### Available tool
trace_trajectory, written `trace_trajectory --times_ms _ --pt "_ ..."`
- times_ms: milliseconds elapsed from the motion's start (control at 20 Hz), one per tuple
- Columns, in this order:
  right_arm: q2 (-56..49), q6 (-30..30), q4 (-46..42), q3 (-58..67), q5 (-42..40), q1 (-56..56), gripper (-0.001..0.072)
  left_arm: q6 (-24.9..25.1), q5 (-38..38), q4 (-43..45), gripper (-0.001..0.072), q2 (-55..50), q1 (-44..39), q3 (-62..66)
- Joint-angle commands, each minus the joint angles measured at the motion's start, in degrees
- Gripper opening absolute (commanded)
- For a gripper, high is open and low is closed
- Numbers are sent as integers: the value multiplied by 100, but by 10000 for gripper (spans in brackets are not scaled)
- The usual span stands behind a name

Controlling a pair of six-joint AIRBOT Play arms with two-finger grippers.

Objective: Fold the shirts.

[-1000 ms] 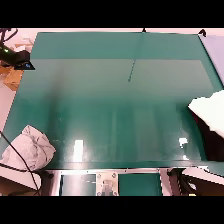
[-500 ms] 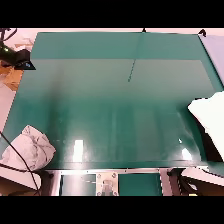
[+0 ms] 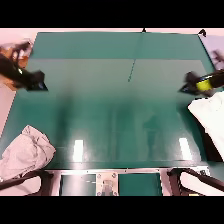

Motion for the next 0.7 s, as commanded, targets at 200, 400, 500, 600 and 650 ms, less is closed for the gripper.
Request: trace_trajectory --times_ms 200,400,500,600,650 --pt "575 0 125 -1703 -1091 2446 23 -9 487 31 24 1515 -315 -2468" --pt "575 -4 146 -1703 -1091 2632 23 -9 772 26 24 1515 -317 -2474" --pt "575 -4 144 -1703 -1091 2627 23 -15 780 -7 24 1515 -315 -2474" --pt "575 -4 144 -1703 -1091 2627 23 -11 765 -17 23 1515 -315 -2474" --pt "575 -4 144 -1705 -1091 2627 23 -11 800 -17 23 1517 -315 -2474"
